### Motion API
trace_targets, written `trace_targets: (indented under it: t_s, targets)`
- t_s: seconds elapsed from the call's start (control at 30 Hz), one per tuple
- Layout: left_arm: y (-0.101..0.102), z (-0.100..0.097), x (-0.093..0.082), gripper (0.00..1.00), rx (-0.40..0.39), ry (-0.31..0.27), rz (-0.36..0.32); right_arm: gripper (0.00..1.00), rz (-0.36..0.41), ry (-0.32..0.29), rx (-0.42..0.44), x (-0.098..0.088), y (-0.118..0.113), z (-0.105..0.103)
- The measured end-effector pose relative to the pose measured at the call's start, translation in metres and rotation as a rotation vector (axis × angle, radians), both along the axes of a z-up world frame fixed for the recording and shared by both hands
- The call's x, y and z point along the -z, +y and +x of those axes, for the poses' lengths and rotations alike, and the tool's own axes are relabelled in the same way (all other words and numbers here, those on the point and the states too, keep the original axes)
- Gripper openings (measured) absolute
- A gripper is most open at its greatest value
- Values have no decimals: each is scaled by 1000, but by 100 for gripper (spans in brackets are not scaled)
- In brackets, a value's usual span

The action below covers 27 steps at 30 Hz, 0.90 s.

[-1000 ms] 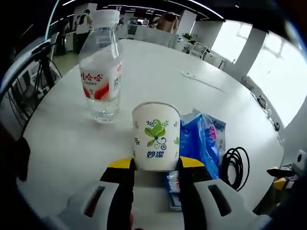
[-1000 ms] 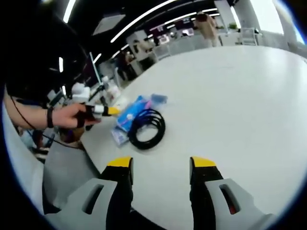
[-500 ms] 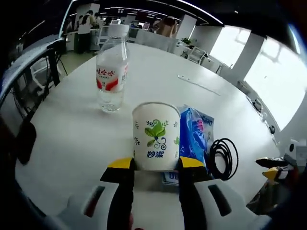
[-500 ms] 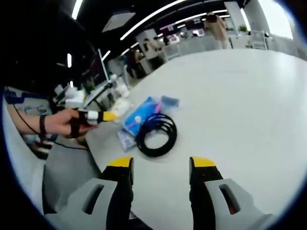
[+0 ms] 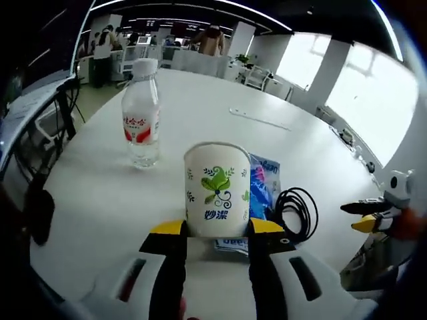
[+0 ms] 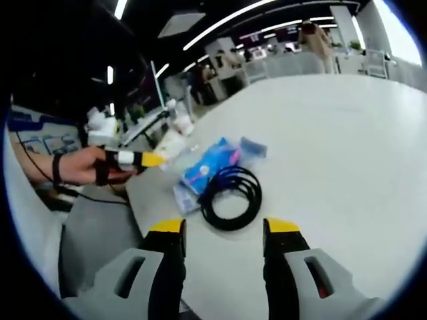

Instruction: Arrange the tabletop items into an orderly group along one side of the table until the central work area is clear of visible clutter.

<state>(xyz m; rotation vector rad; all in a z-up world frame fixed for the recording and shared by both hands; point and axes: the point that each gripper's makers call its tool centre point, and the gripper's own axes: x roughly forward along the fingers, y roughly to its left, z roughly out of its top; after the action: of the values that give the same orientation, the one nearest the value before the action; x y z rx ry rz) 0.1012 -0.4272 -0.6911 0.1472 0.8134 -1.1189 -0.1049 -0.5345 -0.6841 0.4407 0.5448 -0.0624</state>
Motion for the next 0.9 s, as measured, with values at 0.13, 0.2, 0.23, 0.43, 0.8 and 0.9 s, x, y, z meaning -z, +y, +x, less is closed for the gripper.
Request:
trace_targets:
  t_s: [0.13,0.2,0.23,0.43,0.8,0.9]
  targets:
    - [-4,-8,-7,34,41,-16,-9,44,-6,-8,-21,-5,2,9]
    - [-7,-11,-9,34,63,-26,-12,43,-10,-15,-30,-8,2,14]
    - [-9,-12,-11,34,73,-29,-15,43,-10,-19,-33,-10,2,17]
    - [-21,-29,-20,34,161,-51,-37,42,-8,-48,-55,-22,5,30]
    - [-27,-81,-17,35,407,-137,11,39,54,-146,-83,-49,17,61]
    - [-27,-96,-16,35,468,-161,23,38,86,-170,-83,-54,19,68]
